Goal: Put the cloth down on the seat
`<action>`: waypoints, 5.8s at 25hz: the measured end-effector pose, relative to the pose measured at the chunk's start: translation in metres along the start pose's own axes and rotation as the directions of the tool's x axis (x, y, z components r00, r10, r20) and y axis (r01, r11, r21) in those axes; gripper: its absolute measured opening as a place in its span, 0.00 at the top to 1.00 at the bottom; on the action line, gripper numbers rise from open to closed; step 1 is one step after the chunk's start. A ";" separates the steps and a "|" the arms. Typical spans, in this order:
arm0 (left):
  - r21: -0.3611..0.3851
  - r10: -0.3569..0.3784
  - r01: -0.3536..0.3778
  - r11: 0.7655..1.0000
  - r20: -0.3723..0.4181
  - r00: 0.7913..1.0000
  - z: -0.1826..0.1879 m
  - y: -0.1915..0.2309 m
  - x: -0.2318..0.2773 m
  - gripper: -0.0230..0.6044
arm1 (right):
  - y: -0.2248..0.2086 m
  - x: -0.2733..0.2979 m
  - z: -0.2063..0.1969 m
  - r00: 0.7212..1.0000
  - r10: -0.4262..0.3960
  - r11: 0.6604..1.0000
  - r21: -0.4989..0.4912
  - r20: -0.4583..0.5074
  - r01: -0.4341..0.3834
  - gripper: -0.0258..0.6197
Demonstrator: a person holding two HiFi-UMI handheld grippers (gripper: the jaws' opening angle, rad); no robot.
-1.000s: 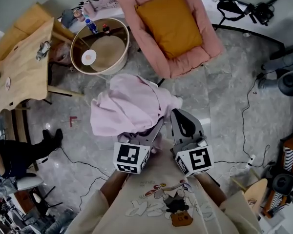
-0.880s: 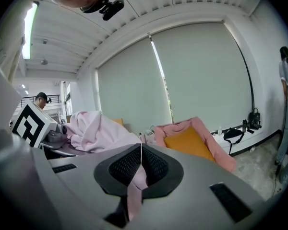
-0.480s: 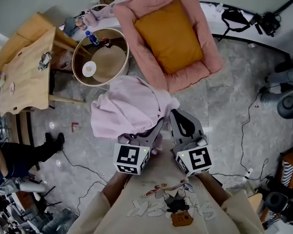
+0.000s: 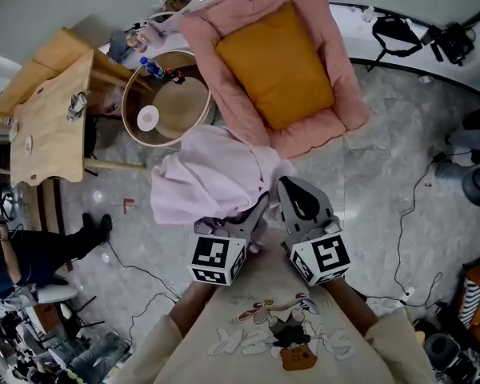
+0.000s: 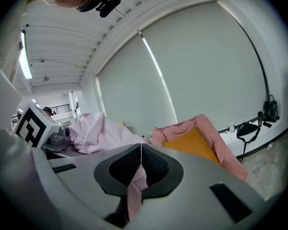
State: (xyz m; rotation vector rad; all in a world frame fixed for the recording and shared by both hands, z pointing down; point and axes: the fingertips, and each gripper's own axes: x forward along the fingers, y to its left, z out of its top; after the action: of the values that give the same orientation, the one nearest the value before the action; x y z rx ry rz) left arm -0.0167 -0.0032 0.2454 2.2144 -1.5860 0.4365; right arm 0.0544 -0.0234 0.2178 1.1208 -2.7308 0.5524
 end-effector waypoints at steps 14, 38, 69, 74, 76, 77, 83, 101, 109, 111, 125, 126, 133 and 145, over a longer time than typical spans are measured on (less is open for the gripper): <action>0.010 0.022 -0.022 1.000 -0.032 0.999 0.007 -0.030 0.050 0.29 | -0.057 0.005 -0.007 0.998 0.051 0.998 0.045 -0.023 -0.050 0.93; 0.013 0.023 -0.023 1.000 -0.062 0.998 0.017 0.019 0.088 0.29 | -0.070 0.050 -0.006 0.998 0.045 0.997 0.067 -0.047 -0.041 0.93; -0.048 -0.077 0.069 0.996 -0.192 0.978 -0.089 0.073 0.219 0.29 | -0.140 0.169 -0.120 0.958 0.015 0.997 0.072 -0.288 0.006 0.93; -0.041 -0.110 0.104 0.994 -0.213 0.971 -0.104 0.078 0.236 0.29 | -0.148 0.180 -0.141 0.950 0.004 0.995 0.096 -0.312 0.028 0.93; -0.043 -0.116 0.109 0.993 -0.223 0.968 -0.112 0.082 0.242 0.29 | -0.150 0.186 -0.150 0.947 -0.001 0.994 0.104 -0.321 0.037 0.93; -0.045 -0.119 0.111 0.993 -0.228 0.966 -0.117 0.084 0.246 0.29 | -0.152 0.189 -0.155 0.945 -0.001 0.993 0.108 -0.327 0.038 0.93; -0.044 -0.134 0.126 0.991 -0.266 0.955 -0.146 0.104 0.279 0.29 | -0.165 0.211 -0.186 0.935 -0.005 0.988 0.142 -0.356 0.060 0.93; -0.157 -0.151 0.105 0.982 -0.316 0.937 -0.213 0.143 0.349 0.29 | -0.208 0.269 -0.263 0.888 -0.052 0.970 0.188 -0.456 0.153 0.93; -0.131 -0.154 0.114 0.985 -0.352 0.923 -0.236 0.159 0.370 0.29 | -0.214 0.288 -0.282 0.878 -0.041 0.962 0.220 -0.476 0.164 0.93; -0.130 -0.152 0.112 0.985 -0.359 0.921 -0.240 0.160 0.374 0.29 | -0.217 0.291 -0.286 0.875 -0.047 0.959 0.224 -0.481 0.175 0.93; -0.184 -0.096 0.022 0.983 -0.404 0.909 -0.268 0.171 0.418 0.29 | -0.240 0.284 -0.307 0.856 -0.080 0.947 0.230 -0.511 0.225 0.93; -0.184 -0.096 0.022 0.983 -0.406 0.909 -0.269 0.172 0.419 0.29 | -0.239 0.285 -0.308 0.856 -0.079 0.947 0.231 -0.511 0.225 0.93; -0.235 -0.061 -0.047 0.971 -0.434 0.899 -0.289 0.181 0.430 0.29 | -0.239 0.285 -0.309 0.858 -0.085 0.947 0.227 -0.506 0.228 0.93; -0.257 -0.100 -0.013 0.966 -0.425 0.899 -0.292 0.179 0.429 0.26 | -0.225 0.276 -0.313 0.859 -0.089 0.950 0.216 -0.505 0.226 0.93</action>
State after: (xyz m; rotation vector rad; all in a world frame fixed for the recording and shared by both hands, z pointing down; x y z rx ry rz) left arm -0.0603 -0.2727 0.7223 1.7975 -1.2691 0.6274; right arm 0.0119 -0.2304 0.6424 1.0648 -2.1476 1.0448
